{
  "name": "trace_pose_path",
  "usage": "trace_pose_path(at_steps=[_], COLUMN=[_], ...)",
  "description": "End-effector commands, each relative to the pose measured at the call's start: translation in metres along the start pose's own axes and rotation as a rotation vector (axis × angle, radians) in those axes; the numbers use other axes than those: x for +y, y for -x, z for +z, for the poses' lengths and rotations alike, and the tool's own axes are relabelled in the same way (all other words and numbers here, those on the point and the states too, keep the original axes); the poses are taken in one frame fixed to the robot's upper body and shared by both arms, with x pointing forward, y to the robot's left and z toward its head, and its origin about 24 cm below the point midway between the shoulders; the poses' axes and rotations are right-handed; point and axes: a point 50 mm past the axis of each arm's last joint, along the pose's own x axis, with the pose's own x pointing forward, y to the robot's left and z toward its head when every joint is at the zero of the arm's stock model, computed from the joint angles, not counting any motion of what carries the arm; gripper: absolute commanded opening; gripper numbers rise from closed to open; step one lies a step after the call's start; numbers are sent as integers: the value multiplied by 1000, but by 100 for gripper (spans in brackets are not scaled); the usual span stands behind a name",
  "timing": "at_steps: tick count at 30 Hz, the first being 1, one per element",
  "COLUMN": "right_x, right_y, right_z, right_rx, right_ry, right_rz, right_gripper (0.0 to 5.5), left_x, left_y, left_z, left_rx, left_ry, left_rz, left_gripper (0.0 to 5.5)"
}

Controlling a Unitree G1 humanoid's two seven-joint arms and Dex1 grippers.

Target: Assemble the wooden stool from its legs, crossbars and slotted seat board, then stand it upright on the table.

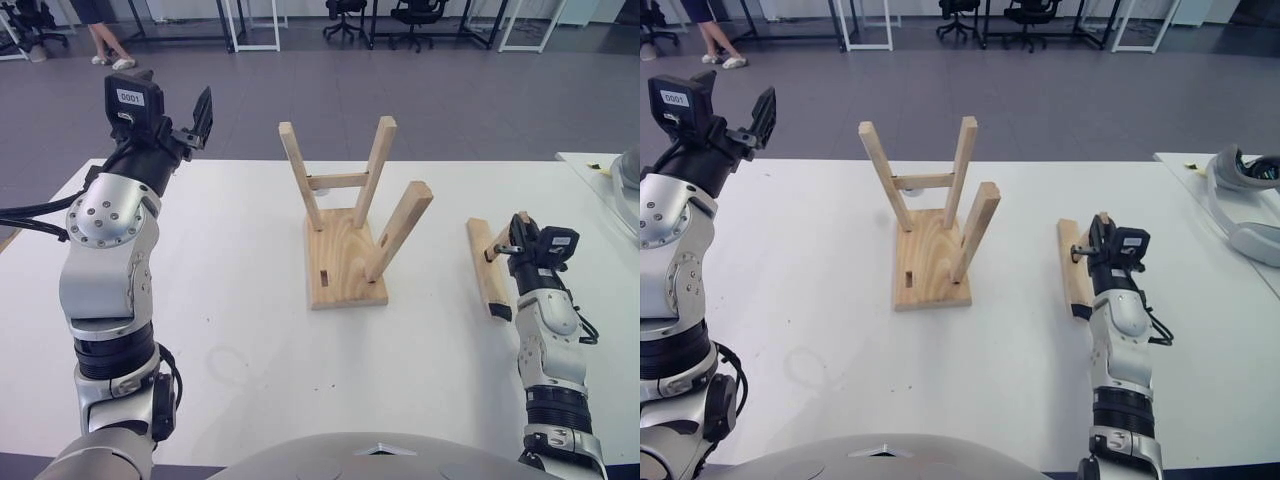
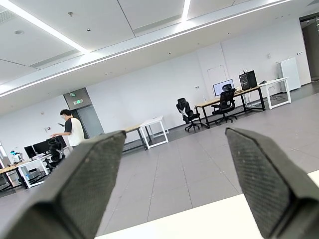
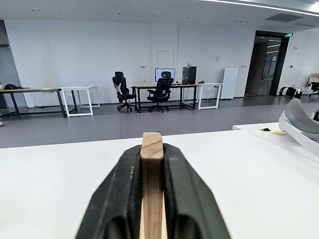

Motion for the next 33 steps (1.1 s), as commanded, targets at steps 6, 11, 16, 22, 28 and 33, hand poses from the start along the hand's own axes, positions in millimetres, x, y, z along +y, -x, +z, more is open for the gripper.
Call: trace_pose_path(at_steps=[6,11,16,22,28,33], right_x=[-9,-2,4,9,7,9], right_y=[78,62,47,39,34,31], right_z=[-102,-91,-82,-71,-59,-49], right_rx=[542,514,533,534,465,498], right_ry=[-109,-77,-82,-68,-30,-12], right_rz=[-33,9,-13,6,7,53], right_gripper=[41,41,41,94,200,301], left_x=[0,-1,-2,-2,-2,-2], left_y=[0,0,0,0,0,-1], left_z=[-1,-2,-2,-3,-3,-3], left_rx=[8,9,7,6,2,1], left_ry=[-55,-51,-48,-45,-45,-44], left_rz=[-10,-9,-6,-4,-6,-7], left_gripper=[369,369,369,369,369,369])
